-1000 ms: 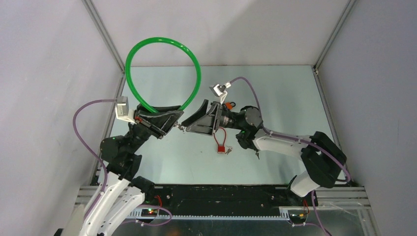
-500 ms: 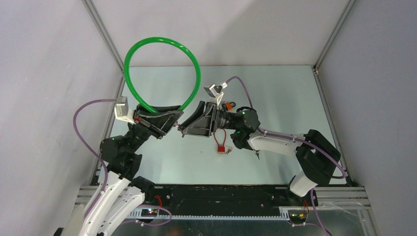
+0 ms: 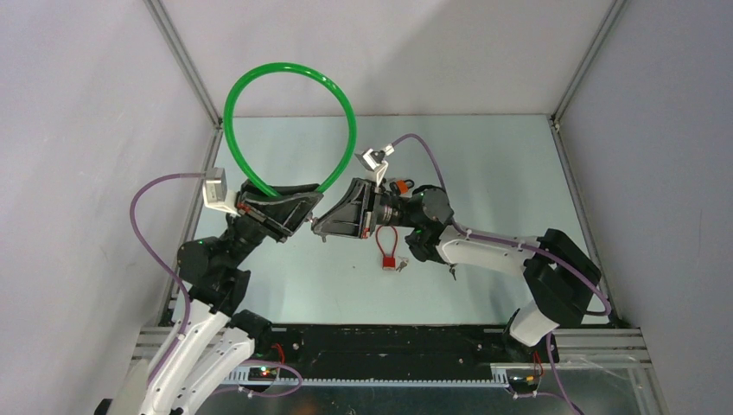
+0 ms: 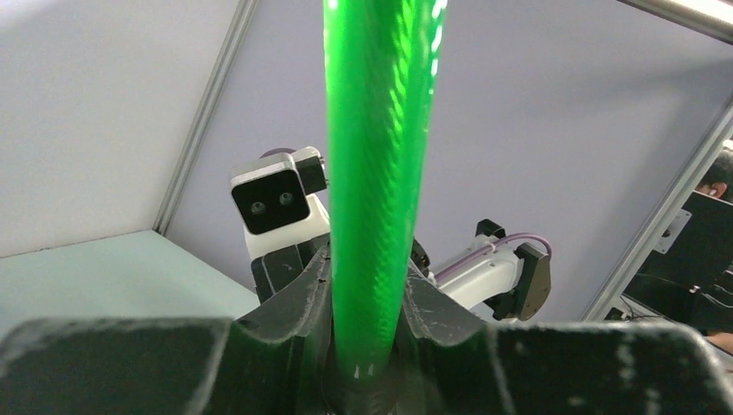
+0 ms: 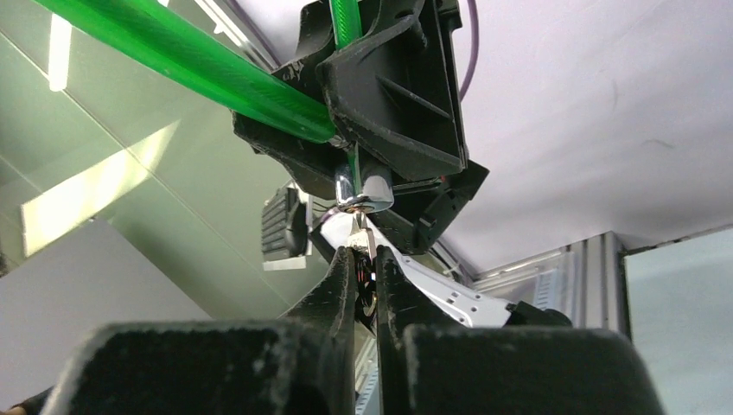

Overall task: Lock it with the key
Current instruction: Lock the lock, then place the lock at the center of the board.

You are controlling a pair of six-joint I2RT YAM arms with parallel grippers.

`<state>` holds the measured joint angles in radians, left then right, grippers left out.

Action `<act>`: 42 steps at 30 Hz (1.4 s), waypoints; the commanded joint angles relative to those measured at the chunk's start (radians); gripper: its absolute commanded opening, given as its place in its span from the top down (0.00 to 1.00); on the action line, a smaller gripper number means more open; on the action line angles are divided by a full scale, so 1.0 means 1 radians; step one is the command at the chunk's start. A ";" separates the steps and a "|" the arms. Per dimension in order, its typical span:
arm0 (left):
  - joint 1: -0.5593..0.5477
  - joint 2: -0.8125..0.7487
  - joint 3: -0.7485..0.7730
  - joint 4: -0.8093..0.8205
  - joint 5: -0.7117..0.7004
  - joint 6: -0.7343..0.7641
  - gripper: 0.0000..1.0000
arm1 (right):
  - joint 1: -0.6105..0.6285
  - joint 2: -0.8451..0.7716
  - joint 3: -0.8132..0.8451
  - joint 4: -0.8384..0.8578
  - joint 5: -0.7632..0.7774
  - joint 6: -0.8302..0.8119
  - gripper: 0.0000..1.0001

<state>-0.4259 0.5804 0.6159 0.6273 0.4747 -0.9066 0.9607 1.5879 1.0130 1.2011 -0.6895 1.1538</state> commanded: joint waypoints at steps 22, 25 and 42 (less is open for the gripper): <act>-0.004 -0.071 -0.032 -0.191 -0.325 0.056 1.00 | 0.150 -0.238 0.039 -0.898 0.770 -0.870 1.00; -0.001 -0.068 -0.025 -0.219 -0.338 0.081 1.00 | 0.115 -0.258 0.030 -0.932 0.557 -0.900 1.00; 0.044 -0.049 0.009 -0.395 -0.456 0.190 1.00 | -0.047 -0.435 -0.215 -1.035 0.286 -0.927 1.00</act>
<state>-0.3874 0.5167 0.5819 0.1772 0.0761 -0.7589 0.9218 1.1721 0.8024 0.1642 -0.4351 0.2134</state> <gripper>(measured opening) 0.286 0.056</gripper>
